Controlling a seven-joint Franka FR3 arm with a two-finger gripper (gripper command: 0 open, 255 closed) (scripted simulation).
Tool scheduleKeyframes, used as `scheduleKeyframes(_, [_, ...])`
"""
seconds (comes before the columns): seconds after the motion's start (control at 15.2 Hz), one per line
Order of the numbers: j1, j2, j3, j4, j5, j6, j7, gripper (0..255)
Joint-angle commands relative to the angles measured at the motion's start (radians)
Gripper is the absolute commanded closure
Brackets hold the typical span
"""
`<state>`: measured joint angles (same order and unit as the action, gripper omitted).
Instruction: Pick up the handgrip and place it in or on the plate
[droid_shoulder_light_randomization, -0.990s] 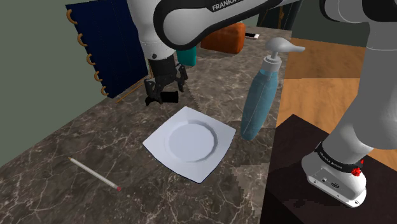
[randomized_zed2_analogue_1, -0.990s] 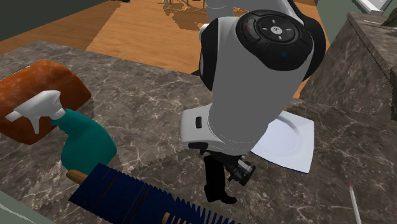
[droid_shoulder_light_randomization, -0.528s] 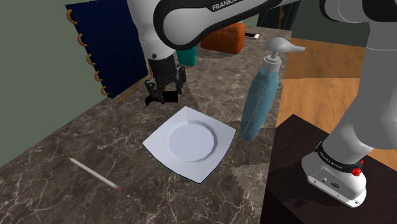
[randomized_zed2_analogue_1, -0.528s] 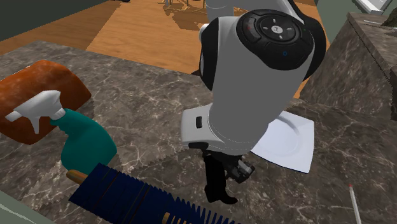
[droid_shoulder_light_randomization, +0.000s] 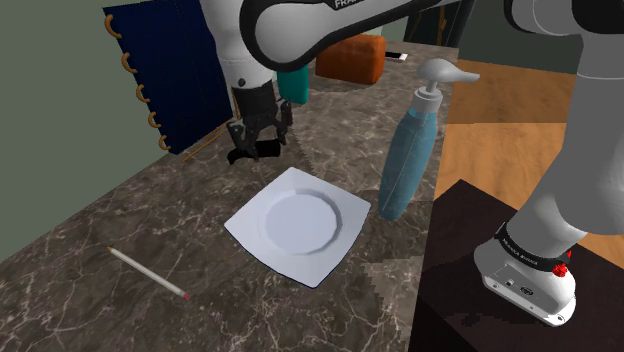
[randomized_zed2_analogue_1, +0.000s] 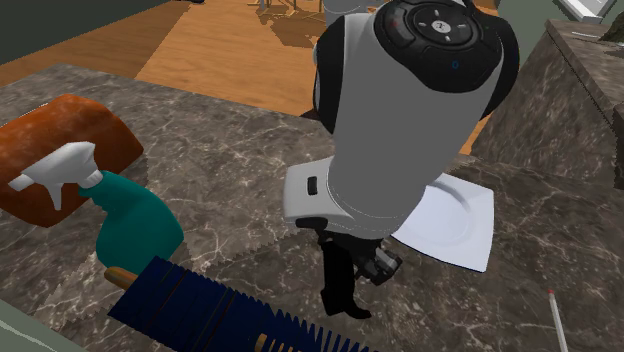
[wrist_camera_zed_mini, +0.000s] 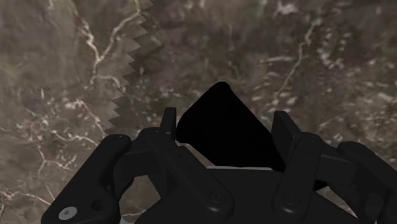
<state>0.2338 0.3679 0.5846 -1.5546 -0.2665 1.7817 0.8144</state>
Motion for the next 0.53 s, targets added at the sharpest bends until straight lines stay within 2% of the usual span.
scheduleKeyframes(0.0, [0.002, -0.002, 0.001, 0.025, 0.002, -0.027, -0.003, 255])
scheduleKeyframes(0.46, [0.012, -0.006, 0.005, 0.115, 0.008, -0.118, -0.014, 255])
